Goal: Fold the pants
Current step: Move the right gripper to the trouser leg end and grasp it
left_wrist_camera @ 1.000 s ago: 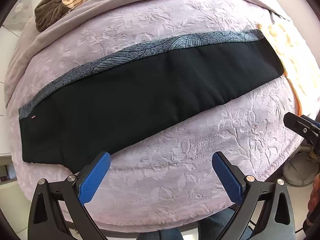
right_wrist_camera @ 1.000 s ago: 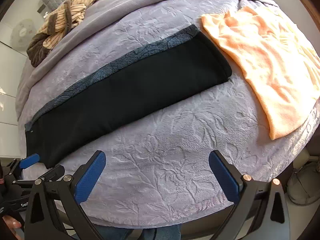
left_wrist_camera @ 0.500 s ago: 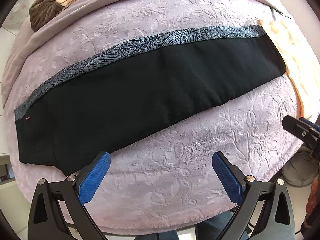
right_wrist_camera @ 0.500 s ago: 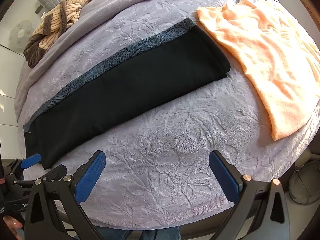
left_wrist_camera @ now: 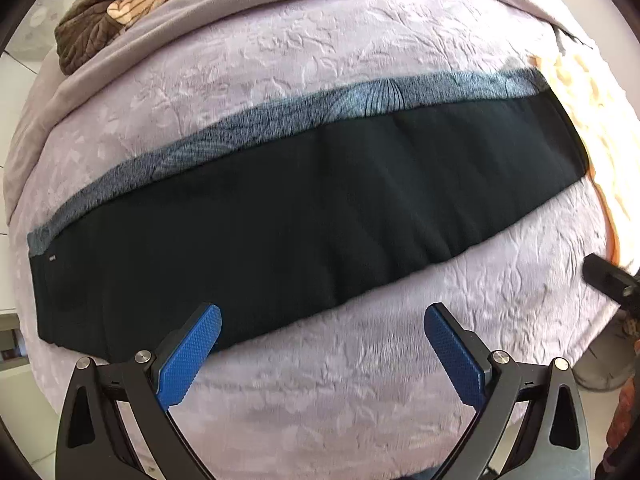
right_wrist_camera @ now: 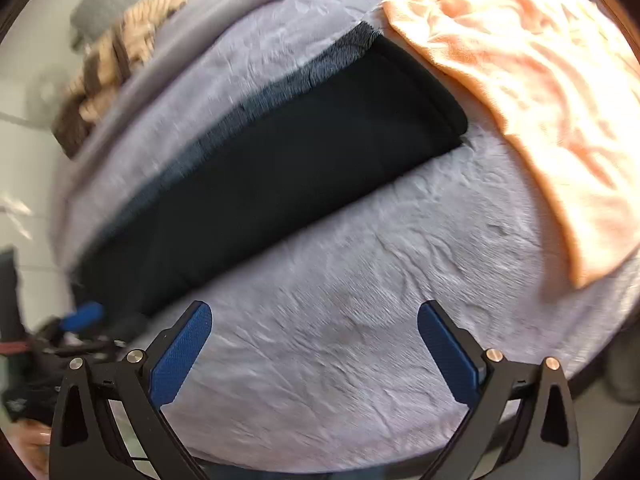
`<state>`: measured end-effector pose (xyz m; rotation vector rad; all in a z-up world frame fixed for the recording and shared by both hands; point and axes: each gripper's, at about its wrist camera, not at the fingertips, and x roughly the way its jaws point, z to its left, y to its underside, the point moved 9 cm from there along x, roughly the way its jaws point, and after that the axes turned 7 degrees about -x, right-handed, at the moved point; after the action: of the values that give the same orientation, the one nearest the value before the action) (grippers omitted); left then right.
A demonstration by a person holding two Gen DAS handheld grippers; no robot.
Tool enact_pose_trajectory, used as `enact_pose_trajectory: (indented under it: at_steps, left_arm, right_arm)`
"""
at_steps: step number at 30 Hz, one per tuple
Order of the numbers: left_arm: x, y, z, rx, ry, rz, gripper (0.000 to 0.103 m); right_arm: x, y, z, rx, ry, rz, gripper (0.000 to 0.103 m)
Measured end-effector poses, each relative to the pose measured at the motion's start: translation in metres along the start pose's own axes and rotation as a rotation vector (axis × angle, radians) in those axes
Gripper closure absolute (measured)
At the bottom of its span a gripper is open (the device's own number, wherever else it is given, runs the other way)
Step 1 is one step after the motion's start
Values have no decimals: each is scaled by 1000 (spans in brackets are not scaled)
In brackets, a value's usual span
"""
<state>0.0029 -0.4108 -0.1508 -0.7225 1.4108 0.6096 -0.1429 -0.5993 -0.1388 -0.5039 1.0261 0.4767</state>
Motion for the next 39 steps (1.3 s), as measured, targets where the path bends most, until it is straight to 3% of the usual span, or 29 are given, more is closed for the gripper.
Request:
enact_pose_trajectory:
  at_steps: [2,4,5,6,9,18,26,30,31,32,33,39]
  left_arm:
    - [1,-8,-1,-7,0,-18,1]
    - [4,-16,-2,-13,-1,-33,1]
    - [7,-20,-3,-16,-2,-40,1]
    - [9,-23,-4,-19,-4,-45,1]
    - [15,-34,-7,-24,-13,-64,1]
    - [39,-66,-24,-42,-18,-154,1]
    - [67,-68,-21,-47,-27,-152,1]
    - [73,-68,-16,-69,2,-114,1]
    - [72,-70,-14,-76,12,-103,5]
    - [70,-72,-12,-81,13,-106,14]
    - [63,-74,-8,-87,10,-122,31]
    - [38,-109,3,-122,-48,-283,34]
  right_arm:
    - [-2,-9,-6,64,-87,-40,1]
    - [-3,-20,-15,115,-161,-92,14]
    - [-2,-24,-19,126,-174,-103,40]
    - [1,-28,-25,144,-181,-111,58]
    - [10,-40,-41,210,-234,-139,59]
    - [32,-51,-94,397,-259,-184,55]
    - [42,-75,-89,383,-367,-269,53]
    - [51,-86,-84,401,-403,-259,53]
    - [52,-89,-84,410,-407,-249,56]
    - [50,-90,-83,402,-396,-252,74]
    - [45,-91,-81,390,-397,-264,87]
    - [5,-96,-45,271,-505,-334,89]
